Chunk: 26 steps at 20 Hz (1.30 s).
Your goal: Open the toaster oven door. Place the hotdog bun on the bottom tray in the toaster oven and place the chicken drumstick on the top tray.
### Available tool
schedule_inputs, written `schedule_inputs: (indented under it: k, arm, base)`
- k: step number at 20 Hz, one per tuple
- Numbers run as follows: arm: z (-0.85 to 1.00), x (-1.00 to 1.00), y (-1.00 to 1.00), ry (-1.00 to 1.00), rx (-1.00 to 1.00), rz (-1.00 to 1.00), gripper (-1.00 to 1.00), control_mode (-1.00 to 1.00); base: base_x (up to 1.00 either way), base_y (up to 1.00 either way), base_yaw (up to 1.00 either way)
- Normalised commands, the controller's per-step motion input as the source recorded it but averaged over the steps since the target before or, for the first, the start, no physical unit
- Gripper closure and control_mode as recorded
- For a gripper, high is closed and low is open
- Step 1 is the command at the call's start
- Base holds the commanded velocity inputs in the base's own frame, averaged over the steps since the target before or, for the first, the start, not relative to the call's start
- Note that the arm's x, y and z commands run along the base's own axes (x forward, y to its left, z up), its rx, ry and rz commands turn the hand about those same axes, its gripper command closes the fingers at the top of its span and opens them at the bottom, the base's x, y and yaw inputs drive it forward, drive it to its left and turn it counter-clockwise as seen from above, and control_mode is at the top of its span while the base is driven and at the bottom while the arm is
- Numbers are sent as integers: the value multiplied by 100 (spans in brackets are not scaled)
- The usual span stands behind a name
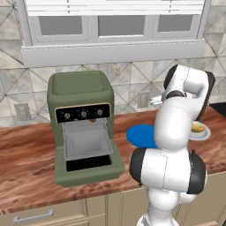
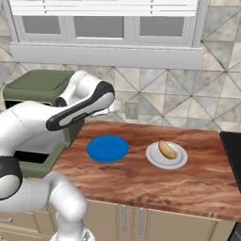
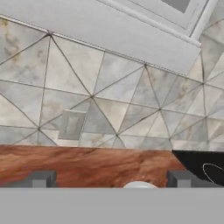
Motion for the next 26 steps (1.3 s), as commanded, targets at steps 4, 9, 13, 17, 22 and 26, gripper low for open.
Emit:
schedule_inputs:
  k: [4, 9, 13, 17, 22, 26]
  arm:
    - [0, 28, -90, 85, -3, -27, -100, -100]
    - [0, 17, -75, 82, -1, -17, -100, -100]
    - [0, 5, -54, 55, 0, -5, -100, -100]
    - [0, 20, -49, 45, -7, 0, -100, -100]
    - [7, 45, -14, 42, -15, 0, -100, -100]
    - [2, 40, -15, 45, -18, 1, -100, -100]
  base:
    - [0, 0, 0]
    - [0, 0, 0]
    - [0, 0, 0]
    - [0, 0, 0]
    - [0, 0, 0]
    - [0, 0, 0]
